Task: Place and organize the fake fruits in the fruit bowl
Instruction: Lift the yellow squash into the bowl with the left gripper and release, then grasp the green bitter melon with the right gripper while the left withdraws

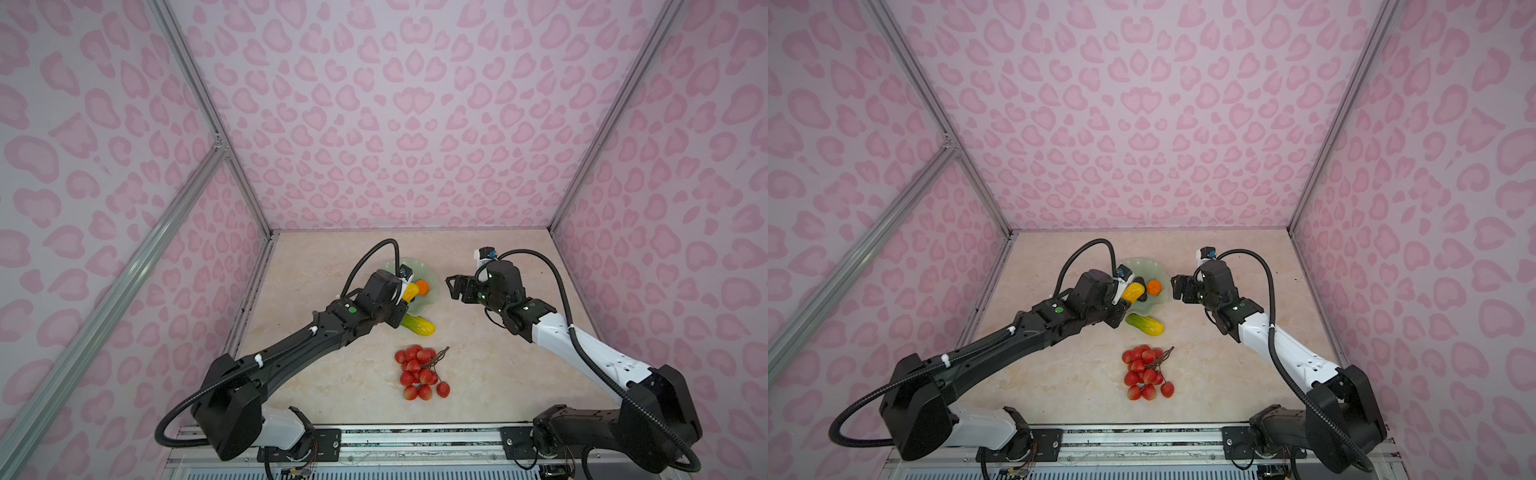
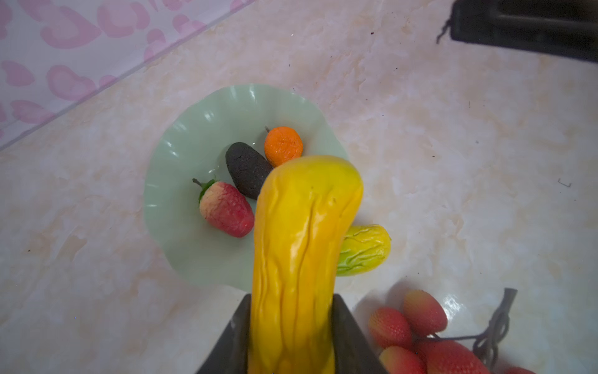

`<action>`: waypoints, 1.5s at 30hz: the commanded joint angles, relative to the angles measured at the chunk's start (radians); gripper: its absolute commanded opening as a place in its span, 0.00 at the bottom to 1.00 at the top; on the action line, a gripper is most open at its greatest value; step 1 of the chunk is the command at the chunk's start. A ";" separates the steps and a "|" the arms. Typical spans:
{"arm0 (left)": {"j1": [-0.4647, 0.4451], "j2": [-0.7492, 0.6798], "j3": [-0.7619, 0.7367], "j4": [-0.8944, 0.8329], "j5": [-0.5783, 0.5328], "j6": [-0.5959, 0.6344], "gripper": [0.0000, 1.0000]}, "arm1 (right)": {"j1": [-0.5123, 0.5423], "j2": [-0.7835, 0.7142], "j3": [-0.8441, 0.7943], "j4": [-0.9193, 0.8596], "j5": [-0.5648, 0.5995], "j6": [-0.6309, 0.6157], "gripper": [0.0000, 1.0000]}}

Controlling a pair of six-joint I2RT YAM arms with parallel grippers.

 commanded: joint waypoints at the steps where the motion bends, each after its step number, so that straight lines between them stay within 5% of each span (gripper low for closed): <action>1: 0.012 0.125 0.100 -0.006 0.034 0.097 0.38 | -0.002 -0.040 -0.042 -0.031 0.012 0.007 0.92; 12: 0.054 0.411 0.220 -0.038 0.041 0.107 0.41 | -0.007 -0.134 -0.154 -0.026 0.017 0.009 0.92; 20: 0.055 0.372 0.219 -0.010 0.049 0.066 0.66 | -0.012 -0.054 -0.125 -0.030 -0.035 -0.025 0.90; 32: 0.067 0.018 0.148 0.184 -0.007 -0.029 0.74 | 0.063 0.153 -0.024 -0.063 -0.192 -0.177 0.82; 45: 0.085 -0.463 -0.345 0.337 -0.262 -0.286 0.81 | 0.200 0.307 0.087 -0.150 -0.165 -0.294 0.63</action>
